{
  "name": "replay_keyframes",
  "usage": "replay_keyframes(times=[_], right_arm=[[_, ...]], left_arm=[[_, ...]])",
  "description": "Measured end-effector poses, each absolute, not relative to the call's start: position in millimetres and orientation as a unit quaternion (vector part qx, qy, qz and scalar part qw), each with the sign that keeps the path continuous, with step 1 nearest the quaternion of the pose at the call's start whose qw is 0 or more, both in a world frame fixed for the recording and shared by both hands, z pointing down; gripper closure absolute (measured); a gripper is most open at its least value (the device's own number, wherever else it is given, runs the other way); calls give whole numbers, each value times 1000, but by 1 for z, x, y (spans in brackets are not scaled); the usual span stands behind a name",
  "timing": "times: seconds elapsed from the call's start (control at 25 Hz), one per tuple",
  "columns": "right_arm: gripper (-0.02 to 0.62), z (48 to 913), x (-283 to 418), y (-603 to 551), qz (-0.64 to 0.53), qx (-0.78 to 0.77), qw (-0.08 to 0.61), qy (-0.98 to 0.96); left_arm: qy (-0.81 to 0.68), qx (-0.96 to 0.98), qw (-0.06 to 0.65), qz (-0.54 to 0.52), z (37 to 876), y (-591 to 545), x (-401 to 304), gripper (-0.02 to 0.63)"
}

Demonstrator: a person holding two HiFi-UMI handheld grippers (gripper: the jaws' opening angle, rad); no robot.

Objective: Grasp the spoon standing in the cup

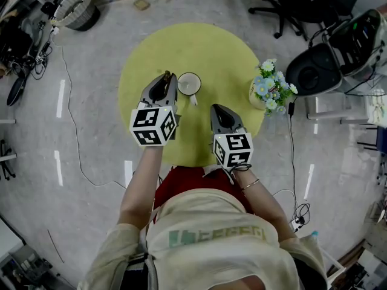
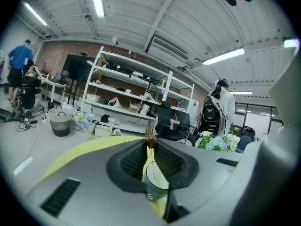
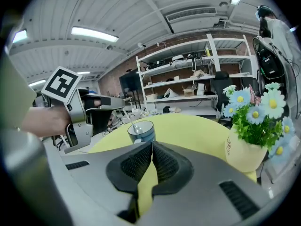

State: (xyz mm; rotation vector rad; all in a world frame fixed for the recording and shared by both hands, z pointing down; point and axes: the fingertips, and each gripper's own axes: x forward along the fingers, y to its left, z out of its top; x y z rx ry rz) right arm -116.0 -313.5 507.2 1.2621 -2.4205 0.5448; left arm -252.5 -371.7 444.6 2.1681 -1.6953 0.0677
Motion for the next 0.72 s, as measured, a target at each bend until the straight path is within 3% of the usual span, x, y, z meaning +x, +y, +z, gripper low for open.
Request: replay_keyframes(times=[0.72], right_arm=[[558, 483, -102, -288, 170, 443, 161, -865]], left_arm=[[-632, 757, 168, -18, 395, -328, -260, 549]])
